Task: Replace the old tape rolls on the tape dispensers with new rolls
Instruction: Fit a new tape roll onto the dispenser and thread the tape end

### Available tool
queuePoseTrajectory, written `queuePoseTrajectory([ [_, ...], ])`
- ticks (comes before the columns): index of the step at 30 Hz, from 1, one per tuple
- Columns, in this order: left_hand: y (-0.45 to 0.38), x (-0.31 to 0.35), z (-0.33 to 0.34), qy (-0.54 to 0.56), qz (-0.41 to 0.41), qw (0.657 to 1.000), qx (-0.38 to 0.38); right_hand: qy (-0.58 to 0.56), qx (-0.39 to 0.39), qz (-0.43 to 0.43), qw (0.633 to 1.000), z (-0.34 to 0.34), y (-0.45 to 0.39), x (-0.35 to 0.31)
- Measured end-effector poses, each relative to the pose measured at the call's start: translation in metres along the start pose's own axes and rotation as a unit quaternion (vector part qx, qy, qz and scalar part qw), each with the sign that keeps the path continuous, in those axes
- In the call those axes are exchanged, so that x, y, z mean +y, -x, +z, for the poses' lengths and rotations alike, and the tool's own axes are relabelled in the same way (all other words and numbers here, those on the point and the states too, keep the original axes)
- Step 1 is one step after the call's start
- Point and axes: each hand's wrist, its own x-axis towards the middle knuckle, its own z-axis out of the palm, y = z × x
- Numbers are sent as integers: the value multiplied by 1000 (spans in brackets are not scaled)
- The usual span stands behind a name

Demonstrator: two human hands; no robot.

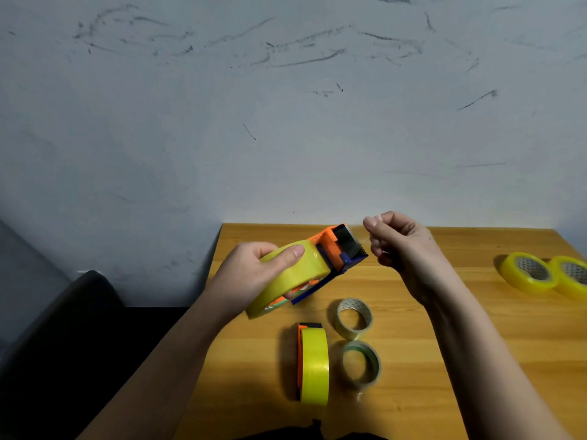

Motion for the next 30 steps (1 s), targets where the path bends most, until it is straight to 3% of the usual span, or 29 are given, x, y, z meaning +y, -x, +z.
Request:
queuePoseTrajectory([
  [6,4,4,-3,10,16,1000,-8,28,58,-20,998,3,1,-7],
  [21,9,3,-5,-26,46,997,56,16,52,18,998,10,7,-11],
  [30,11,3,0,-19,47,998,48,90,77,-15,993,6,2,-12],
])
